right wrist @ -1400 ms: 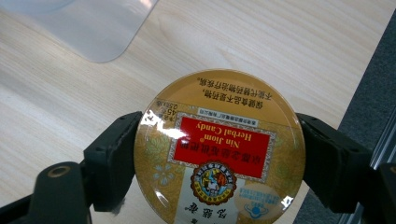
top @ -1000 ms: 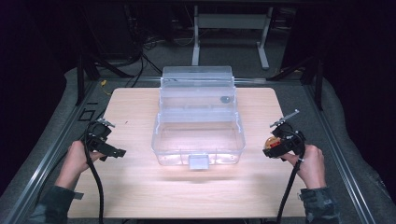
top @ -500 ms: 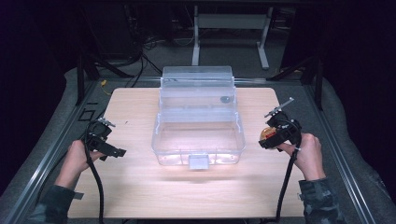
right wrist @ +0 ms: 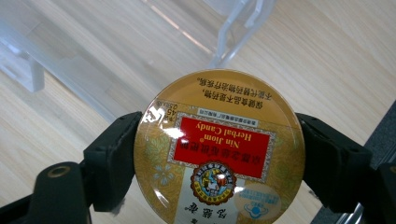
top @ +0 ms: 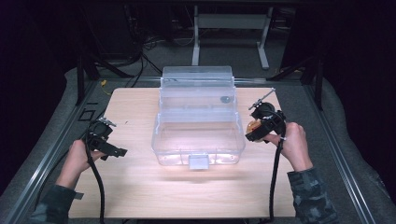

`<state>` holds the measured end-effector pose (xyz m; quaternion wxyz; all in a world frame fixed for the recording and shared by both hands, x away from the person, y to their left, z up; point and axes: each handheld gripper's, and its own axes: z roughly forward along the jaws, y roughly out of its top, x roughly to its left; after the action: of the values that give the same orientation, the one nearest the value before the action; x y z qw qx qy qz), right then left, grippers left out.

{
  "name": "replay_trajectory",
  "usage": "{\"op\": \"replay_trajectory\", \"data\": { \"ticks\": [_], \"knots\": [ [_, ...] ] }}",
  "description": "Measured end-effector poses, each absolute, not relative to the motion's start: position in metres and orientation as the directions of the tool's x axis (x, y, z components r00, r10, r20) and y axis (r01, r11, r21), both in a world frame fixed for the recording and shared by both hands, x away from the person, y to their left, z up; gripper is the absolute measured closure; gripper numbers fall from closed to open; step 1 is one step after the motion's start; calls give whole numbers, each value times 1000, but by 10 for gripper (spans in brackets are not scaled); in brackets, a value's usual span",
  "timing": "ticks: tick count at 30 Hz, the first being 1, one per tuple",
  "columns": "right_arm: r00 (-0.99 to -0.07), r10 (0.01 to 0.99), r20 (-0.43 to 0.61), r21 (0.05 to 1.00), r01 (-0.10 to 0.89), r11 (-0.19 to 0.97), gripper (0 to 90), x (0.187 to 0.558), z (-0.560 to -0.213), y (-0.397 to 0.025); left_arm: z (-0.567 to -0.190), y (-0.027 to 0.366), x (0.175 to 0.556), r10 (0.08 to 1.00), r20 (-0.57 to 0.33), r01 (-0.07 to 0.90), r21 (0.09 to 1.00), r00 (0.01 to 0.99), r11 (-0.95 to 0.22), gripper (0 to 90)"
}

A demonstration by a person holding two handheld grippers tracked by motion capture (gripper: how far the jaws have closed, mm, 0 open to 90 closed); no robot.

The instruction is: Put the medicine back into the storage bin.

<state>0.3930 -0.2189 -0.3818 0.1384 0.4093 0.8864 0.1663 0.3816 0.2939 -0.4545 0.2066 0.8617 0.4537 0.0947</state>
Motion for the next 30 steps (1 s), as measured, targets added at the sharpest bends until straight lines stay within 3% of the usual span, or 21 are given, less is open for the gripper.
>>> {"op": "replay_trajectory", "data": {
  "ticks": [30],
  "knots": [
    [-717, 696, -36, 344, 645, 682, 200, 419, -426, -154, -463, 292, 382, 809, -36, 740, 430, 586, -517, 2]
  ]
}}
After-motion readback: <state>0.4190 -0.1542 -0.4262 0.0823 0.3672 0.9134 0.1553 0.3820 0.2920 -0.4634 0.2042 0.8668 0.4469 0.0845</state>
